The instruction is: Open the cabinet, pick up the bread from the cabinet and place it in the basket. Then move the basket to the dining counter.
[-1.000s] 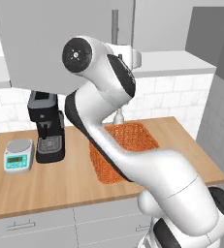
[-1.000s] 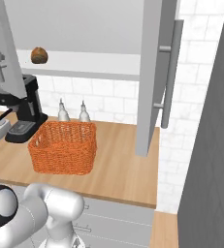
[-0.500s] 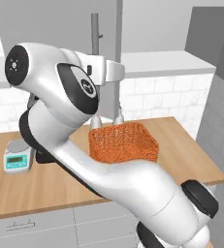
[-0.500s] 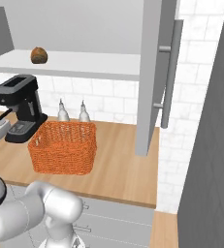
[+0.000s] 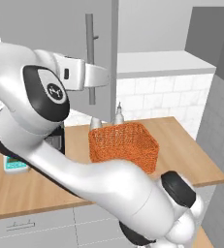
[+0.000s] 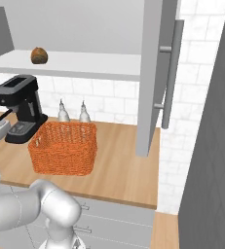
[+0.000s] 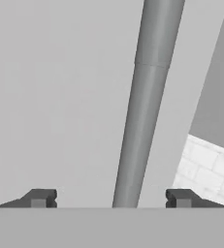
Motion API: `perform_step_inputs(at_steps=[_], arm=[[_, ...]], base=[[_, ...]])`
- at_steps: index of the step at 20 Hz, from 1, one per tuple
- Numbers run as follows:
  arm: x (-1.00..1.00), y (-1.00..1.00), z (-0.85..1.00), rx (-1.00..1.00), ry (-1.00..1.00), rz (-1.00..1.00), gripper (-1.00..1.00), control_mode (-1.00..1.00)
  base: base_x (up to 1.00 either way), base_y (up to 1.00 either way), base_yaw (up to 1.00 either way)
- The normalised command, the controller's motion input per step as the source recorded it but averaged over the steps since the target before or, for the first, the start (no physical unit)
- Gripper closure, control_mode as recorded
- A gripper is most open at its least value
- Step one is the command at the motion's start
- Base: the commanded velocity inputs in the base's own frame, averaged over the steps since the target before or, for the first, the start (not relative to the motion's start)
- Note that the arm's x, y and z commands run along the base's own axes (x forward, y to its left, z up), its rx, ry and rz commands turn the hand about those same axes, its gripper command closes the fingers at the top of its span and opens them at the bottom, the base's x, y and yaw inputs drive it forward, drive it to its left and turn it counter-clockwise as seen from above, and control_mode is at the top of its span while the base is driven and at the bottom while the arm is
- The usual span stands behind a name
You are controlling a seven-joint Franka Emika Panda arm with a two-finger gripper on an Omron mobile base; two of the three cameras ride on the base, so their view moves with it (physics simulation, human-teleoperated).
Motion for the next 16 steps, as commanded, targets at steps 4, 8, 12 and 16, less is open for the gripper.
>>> perform_step_inputs(at_steps=[4,8,12,16], arm=[[-0.81,-0.26,-0.22,0.07,-0.07,0.0,-1.0,-1.0],[-0.98,-0.99,-0.18,0.31,-0.27,0.16,-1.0,-1.0],[-0.45,-1.0,-0.22,0.24,-0.14,0.3,-1.0,-1.0],[-0.06,-1.0,-0.07,0.27,0.0,0.31,-1.0,-1.0]], base=[[0.0,0.0,0.0],[0.0,0.0,0.0],[0.0,0.0,0.0],[0.0,0.0,0.0]])
